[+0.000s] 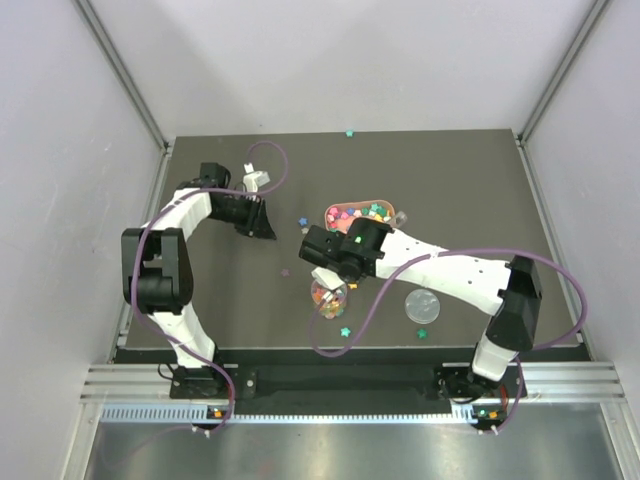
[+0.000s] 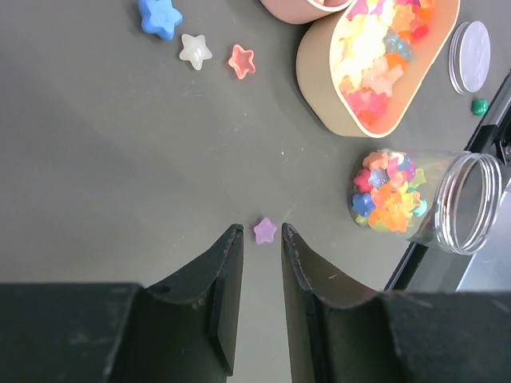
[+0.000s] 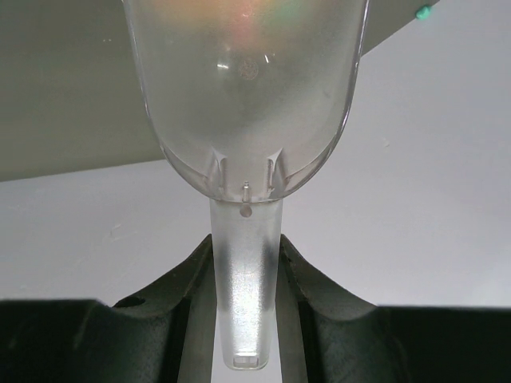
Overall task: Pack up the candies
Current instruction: Place the fake candies in the packing bottle, then adjust the spatula.
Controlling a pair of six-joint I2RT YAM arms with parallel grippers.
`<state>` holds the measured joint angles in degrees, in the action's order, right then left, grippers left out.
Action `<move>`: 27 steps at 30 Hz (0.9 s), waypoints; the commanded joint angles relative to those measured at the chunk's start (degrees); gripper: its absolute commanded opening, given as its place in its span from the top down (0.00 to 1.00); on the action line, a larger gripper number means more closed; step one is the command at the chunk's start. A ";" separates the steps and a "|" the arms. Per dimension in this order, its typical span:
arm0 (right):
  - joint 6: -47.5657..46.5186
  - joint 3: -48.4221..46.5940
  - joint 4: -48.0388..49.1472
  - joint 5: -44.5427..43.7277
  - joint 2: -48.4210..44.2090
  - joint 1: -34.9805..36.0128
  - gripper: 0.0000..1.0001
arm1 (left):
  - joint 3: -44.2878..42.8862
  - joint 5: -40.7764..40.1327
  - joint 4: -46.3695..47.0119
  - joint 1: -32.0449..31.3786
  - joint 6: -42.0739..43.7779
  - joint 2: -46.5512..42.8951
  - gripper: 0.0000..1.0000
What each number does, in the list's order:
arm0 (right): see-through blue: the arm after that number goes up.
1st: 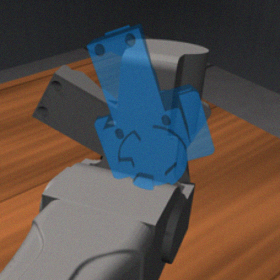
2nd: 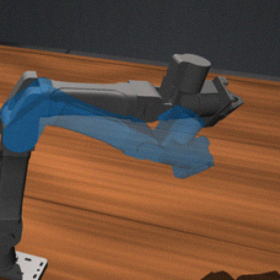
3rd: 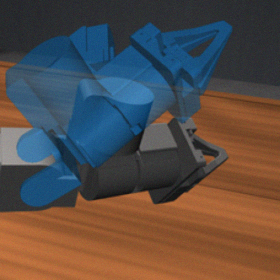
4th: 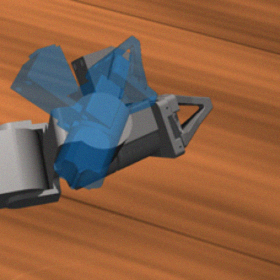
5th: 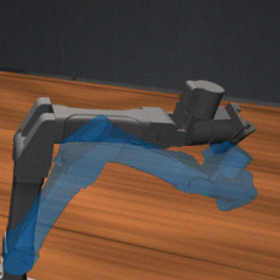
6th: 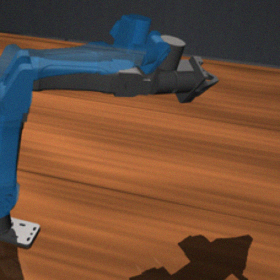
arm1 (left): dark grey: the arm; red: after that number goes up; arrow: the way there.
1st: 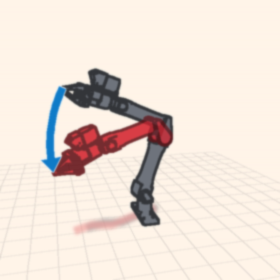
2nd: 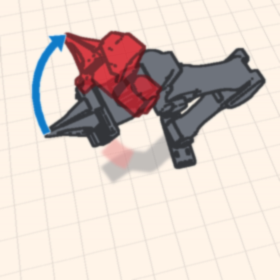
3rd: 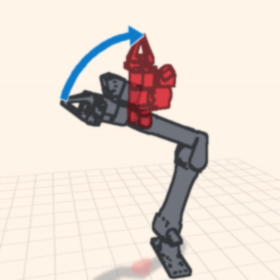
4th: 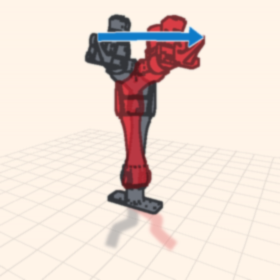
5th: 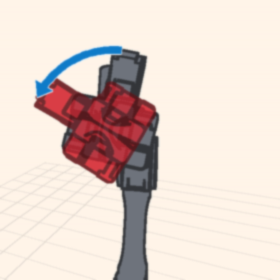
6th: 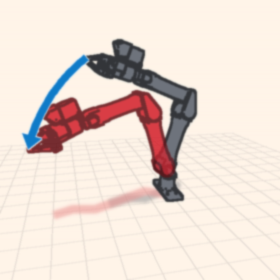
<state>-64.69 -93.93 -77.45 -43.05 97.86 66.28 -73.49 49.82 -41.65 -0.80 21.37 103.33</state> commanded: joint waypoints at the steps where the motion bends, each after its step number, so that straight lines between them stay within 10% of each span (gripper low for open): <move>1: -0.71 -0.56 -6.93 -1.17 -2.68 0.87 1.00 | -3.67 0.10 -3.17 0.36 2.01 -1.90 0.69; 15: -0.88 -5.66 -6.75 7.37 2.06 -24.08 1.00 | -6.13 0.01 -3.88 -2.27 0.17 -0.23 0.71; 27: 0.26 -3.72 -6.84 -1.51 9.98 -25.32 1.00 | -9.99 -2.10 -3.97 -8.52 -1.24 1.00 0.76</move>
<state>-64.82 -97.91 -77.23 -39.48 107.42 40.73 -79.75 47.46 -45.17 -9.08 20.88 103.79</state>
